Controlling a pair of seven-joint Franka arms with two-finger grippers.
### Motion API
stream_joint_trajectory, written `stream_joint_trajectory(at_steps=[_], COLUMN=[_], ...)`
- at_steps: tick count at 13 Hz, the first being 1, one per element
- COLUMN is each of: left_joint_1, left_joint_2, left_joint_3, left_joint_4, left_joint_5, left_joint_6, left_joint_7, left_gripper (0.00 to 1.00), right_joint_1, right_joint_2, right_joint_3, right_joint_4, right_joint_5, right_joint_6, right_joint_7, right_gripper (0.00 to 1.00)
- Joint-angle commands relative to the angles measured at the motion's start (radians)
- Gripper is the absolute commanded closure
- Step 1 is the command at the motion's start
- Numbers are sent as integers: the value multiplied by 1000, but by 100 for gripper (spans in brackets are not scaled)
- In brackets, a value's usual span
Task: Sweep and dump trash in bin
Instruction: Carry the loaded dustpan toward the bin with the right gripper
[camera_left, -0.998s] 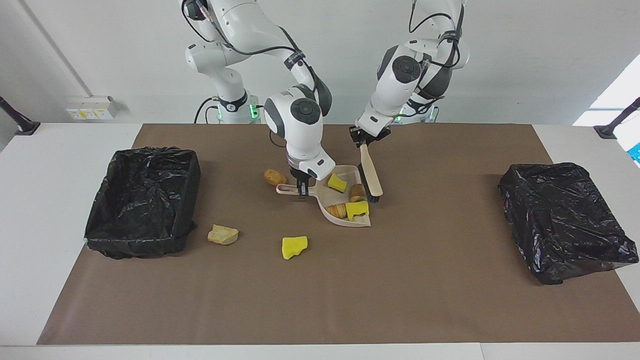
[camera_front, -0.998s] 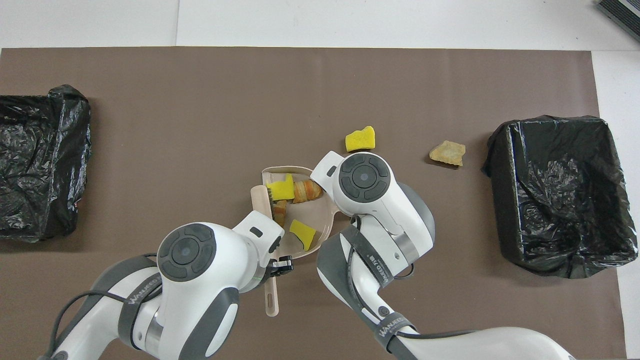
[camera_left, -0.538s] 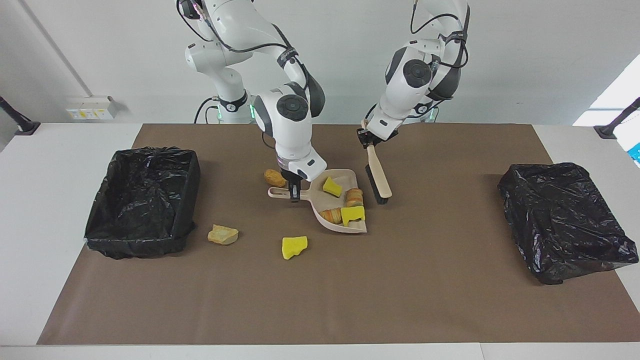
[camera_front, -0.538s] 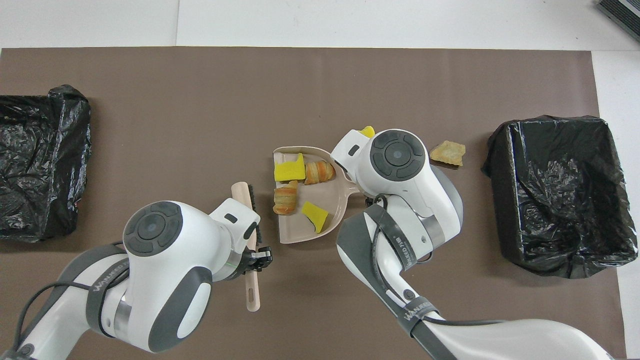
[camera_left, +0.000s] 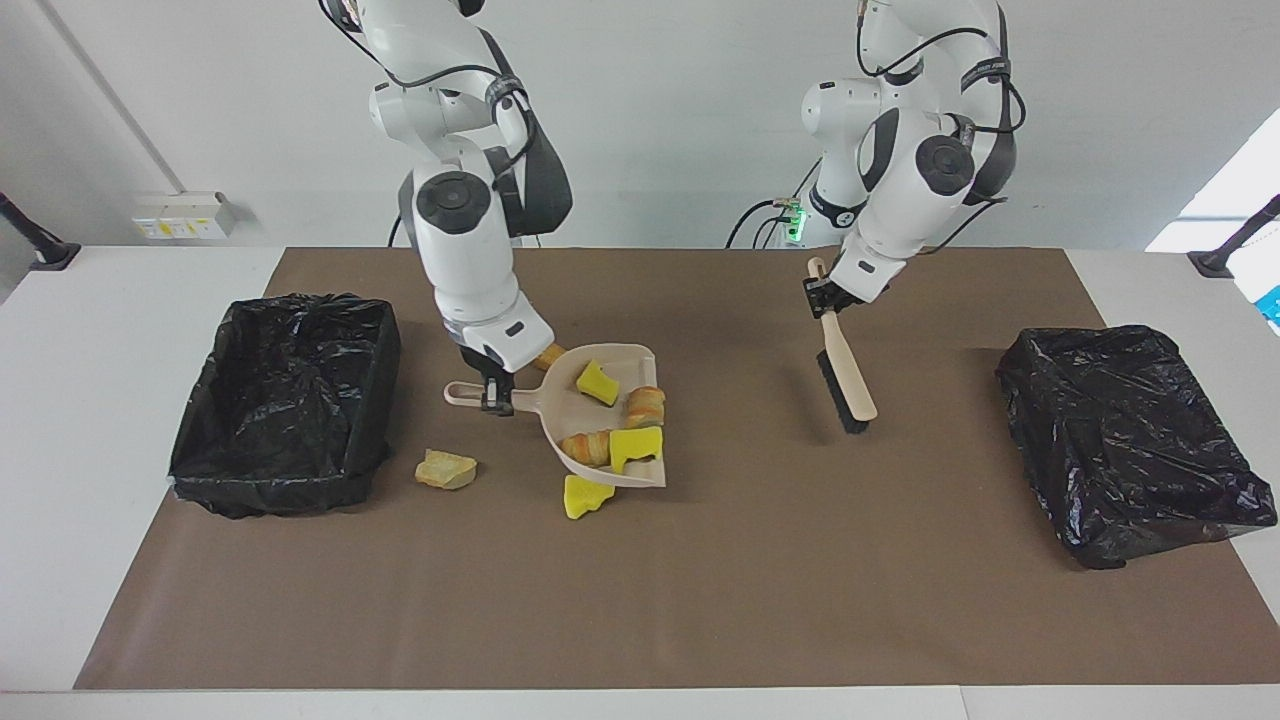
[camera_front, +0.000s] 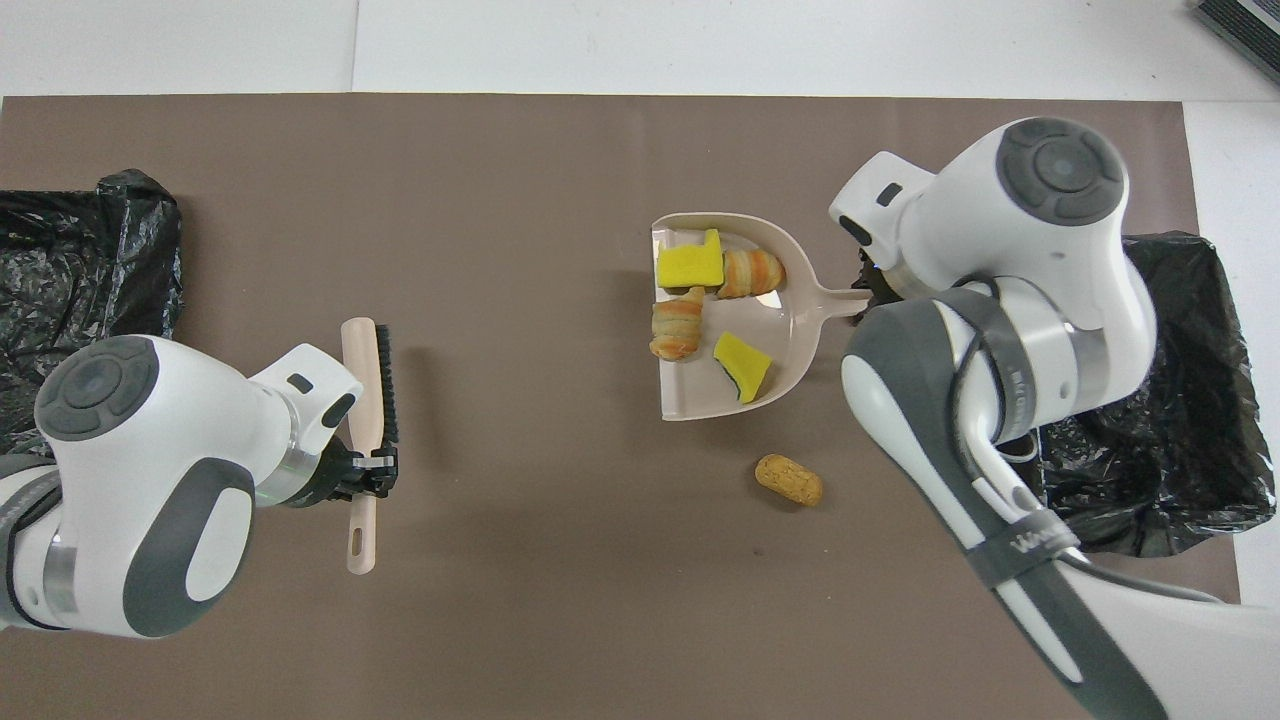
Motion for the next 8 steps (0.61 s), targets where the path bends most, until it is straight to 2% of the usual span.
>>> stream_joint_trajectory(at_steps=[1,3,8], left_joint_1=[-15,-38,-40], left_joint_2=[-29,-44,-47], left_joint_3=[-13,-75,-386], left_joint_4=[0,-10,-10], left_joint_5=[18,18,3], left_joint_6=[-23,-13,92], left_joint_7=[-3,-107,-480], left_gripper=[100,100,100], right_joint_1=[-106,-164,-363], right_joint_2=[-6,-32,-77], right_joint_3=[14,5,0], right_joint_4=[55,78,80], right_joint_5=[35,21,13], right_joint_6=[-65,-113,-157], right_joint_7=[-105,-193,-413], right_gripper=[100,100,100])
